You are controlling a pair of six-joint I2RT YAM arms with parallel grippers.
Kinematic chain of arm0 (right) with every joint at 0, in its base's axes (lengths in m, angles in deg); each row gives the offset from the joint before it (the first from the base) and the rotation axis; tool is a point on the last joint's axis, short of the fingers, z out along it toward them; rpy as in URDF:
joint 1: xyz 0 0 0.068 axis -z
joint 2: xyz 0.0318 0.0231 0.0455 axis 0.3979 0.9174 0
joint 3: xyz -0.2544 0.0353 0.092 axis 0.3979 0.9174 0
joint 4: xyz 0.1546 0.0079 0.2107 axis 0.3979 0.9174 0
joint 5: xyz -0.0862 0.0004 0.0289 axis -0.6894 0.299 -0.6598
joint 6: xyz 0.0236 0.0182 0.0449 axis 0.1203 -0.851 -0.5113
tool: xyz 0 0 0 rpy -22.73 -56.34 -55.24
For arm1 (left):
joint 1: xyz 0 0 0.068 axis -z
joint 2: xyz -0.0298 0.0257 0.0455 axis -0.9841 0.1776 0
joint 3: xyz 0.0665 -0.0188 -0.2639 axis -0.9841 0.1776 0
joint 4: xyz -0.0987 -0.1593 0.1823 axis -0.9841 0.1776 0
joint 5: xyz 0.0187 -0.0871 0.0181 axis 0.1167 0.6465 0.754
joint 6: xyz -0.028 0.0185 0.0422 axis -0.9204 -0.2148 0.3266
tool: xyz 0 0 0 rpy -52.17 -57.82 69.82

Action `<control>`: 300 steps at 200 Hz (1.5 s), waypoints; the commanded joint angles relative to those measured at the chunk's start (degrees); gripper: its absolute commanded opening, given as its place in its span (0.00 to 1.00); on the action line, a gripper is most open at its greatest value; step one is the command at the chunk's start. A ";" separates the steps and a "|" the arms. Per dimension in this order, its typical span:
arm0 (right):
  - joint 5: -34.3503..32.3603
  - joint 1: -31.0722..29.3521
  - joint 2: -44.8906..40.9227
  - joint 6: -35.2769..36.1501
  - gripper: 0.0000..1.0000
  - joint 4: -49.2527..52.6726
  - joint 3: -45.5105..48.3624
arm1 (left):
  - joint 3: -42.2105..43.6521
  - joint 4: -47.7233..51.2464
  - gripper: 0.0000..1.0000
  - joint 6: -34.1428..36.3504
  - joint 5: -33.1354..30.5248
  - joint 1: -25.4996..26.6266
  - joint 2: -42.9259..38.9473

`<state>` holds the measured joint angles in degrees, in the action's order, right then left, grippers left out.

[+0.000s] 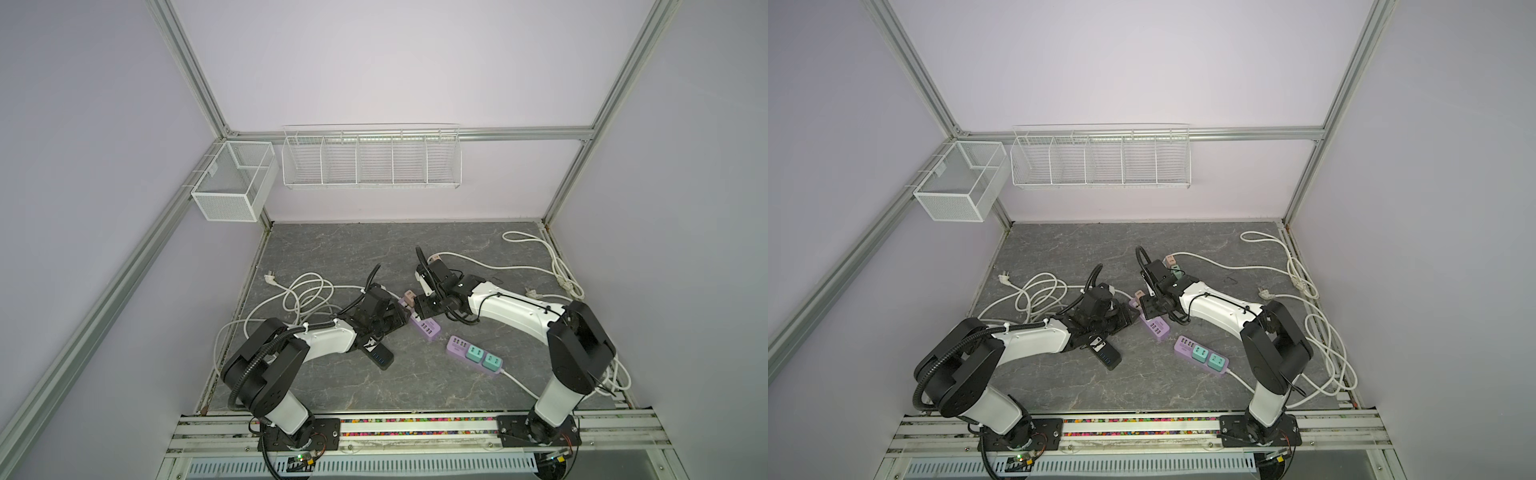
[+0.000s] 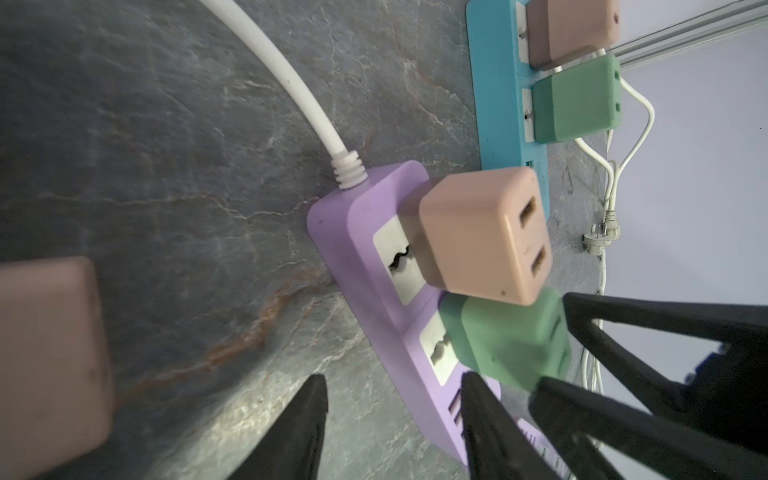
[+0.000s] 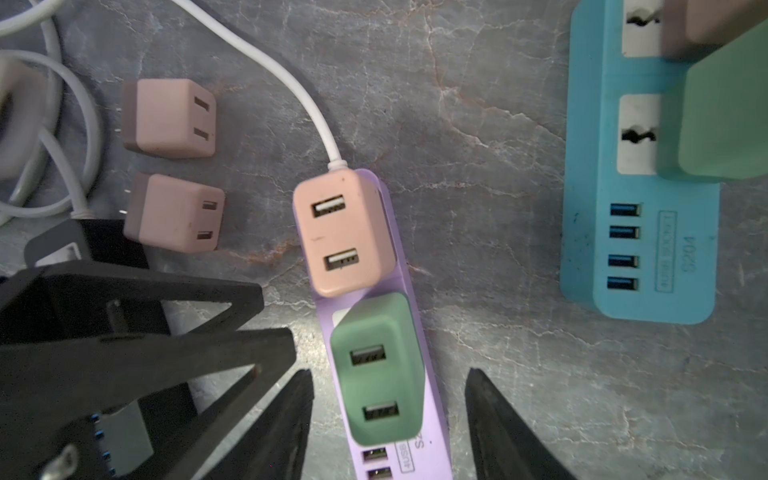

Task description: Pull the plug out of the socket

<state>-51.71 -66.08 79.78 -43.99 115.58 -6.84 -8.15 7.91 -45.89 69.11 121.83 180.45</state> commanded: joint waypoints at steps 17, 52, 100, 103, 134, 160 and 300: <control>1.64 0.54 2.96 1.53 0.58 0.46 -1.76 | -2.64 -2.19 0.52 -0.75 1.13 0.26 2.98; 2.97 0.70 5.18 2.25 0.54 -0.39 -1.74 | -2.57 -2.76 0.51 -0.93 1.49 0.28 3.86; 4.20 0.58 7.09 2.43 0.43 -1.17 -1.71 | -2.48 -2.15 0.51 -0.90 1.45 0.27 3.68; 4.29 0.36 6.93 2.28 0.42 -1.31 -1.62 | -2.40 -2.04 0.51 -0.92 1.40 0.23 3.63; 3.89 -0.90 6.17 0.73 0.36 -2.18 -0.53 | -2.20 -1.50 0.51 -0.62 1.15 0.21 3.04; 3.67 -2.16 5.93 -1.15 0.34 -1.52 -0.89 | -0.77 -2.90 0.51 -0.92 1.50 0.21 2.31; -0.48 -5.94 6.35 -1.74 0.29 -1.36 -2.52 | 2.01 -5.01 0.37 -2.63 2.79 0.30 4.78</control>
<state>-54.44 -70.82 86.42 -44.91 115.60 -8.79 -7.19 4.68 -47.57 71.65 121.79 183.82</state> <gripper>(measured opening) 0.307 0.374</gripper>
